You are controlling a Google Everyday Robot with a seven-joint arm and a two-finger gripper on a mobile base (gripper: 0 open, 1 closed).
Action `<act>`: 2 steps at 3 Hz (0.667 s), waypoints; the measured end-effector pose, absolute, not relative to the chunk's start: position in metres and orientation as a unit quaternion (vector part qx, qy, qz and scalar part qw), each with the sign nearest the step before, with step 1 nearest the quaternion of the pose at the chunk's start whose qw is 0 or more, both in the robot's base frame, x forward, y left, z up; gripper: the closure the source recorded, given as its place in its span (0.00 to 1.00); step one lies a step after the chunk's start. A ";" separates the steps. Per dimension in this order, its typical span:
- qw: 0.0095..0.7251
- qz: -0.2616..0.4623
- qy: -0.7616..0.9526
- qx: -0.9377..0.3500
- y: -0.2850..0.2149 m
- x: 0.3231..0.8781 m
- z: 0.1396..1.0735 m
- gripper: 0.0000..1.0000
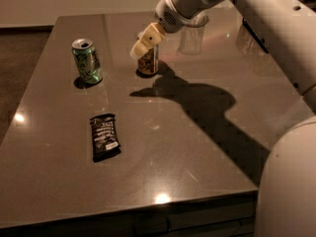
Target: Knock orange can over
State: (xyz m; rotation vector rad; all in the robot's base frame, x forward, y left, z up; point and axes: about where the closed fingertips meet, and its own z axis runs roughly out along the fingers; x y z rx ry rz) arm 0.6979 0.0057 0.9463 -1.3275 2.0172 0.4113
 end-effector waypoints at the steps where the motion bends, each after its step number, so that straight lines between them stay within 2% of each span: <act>1: 0.343 0.164 0.780 -0.496 0.000 0.709 0.940 0.00; 2: 0.339 0.170 0.786 -0.488 -0.004 0.716 0.927 0.00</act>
Offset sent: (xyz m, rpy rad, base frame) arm 0.0256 -0.0209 -0.0300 0.0373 0.0425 -0.0605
